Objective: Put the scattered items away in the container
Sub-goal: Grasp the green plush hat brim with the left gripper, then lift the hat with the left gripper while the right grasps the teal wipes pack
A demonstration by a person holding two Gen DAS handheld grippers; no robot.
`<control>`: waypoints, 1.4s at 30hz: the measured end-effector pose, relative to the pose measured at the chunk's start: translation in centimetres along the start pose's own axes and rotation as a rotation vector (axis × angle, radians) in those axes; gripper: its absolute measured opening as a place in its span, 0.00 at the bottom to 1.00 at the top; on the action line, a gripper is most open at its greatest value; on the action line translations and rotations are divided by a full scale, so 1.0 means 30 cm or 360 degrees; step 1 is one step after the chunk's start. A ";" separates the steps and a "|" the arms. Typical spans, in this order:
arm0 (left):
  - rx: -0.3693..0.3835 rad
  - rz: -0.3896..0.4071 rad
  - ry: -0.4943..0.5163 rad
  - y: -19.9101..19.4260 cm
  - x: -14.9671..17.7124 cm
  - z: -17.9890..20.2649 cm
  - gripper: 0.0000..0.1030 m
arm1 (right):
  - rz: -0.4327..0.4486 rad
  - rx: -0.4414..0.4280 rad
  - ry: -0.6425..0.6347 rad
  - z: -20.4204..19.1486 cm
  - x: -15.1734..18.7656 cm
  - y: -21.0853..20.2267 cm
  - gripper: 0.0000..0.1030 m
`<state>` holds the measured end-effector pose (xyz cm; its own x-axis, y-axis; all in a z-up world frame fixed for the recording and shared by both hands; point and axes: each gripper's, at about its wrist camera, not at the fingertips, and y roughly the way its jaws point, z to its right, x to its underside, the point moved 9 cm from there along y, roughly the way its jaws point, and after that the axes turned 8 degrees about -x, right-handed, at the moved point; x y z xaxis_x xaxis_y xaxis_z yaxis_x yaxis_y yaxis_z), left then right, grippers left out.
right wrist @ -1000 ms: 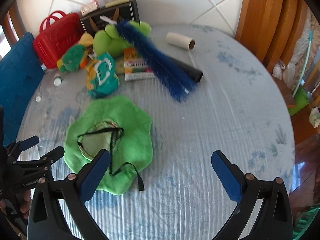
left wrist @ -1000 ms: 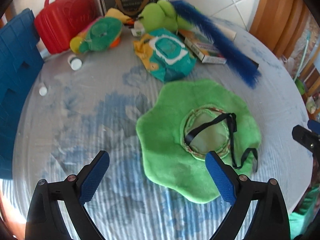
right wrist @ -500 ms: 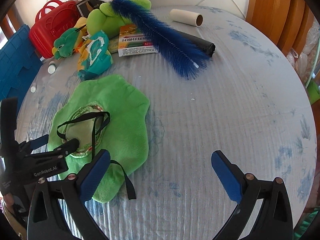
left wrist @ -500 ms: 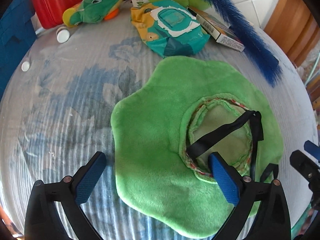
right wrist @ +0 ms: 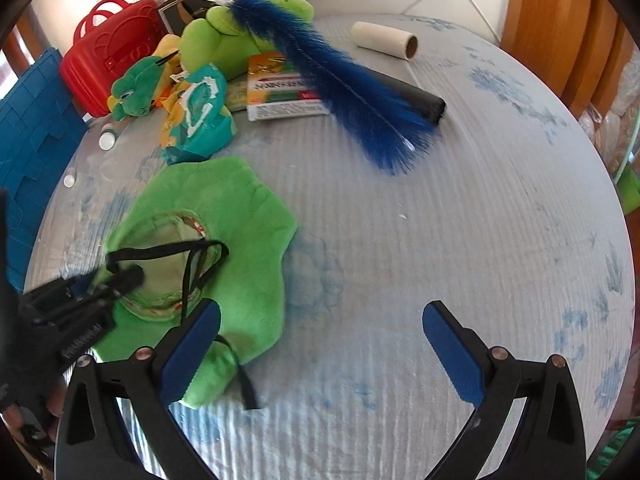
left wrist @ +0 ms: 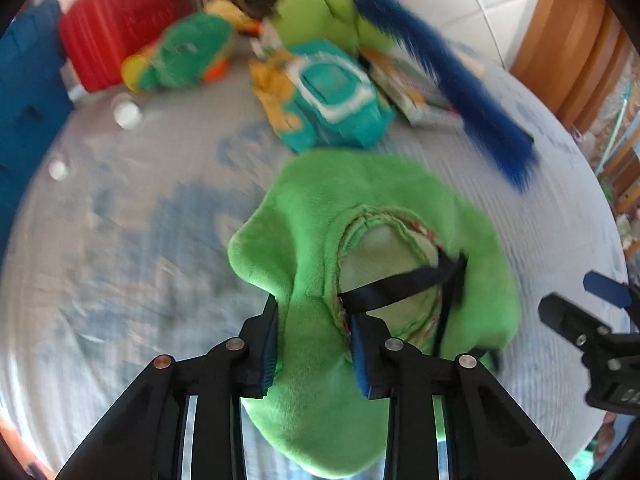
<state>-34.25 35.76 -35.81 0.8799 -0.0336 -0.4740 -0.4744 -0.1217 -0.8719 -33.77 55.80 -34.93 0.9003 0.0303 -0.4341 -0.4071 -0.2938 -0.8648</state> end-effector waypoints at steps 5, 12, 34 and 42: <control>-0.0162 0.0127 -0.0079 -0.056 -0.117 -0.153 0.26 | 0.0014 -0.0066 -0.0063 -0.091 -0.077 0.004 1.00; -0.0353 0.0238 -0.0239 -0.067 -0.289 -0.412 0.25 | 0.0042 -0.0145 -0.0209 -0.286 -0.256 0.046 0.94; -0.0317 -0.0031 -0.0260 0.381 -0.432 -0.531 0.26 | -0.0157 -0.0195 -0.0177 -0.398 -0.576 0.536 0.57; -0.0230 0.0018 -0.0286 0.307 -0.430 -0.519 0.20 | -0.0078 -0.0147 -0.0254 -0.459 -0.572 0.505 0.40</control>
<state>-49.53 19.62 -35.80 0.8491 0.1397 -0.5095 -0.4641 -0.2636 -0.8457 -53.25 37.67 -37.10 0.8799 0.1959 -0.4329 -0.3408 -0.3747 -0.8623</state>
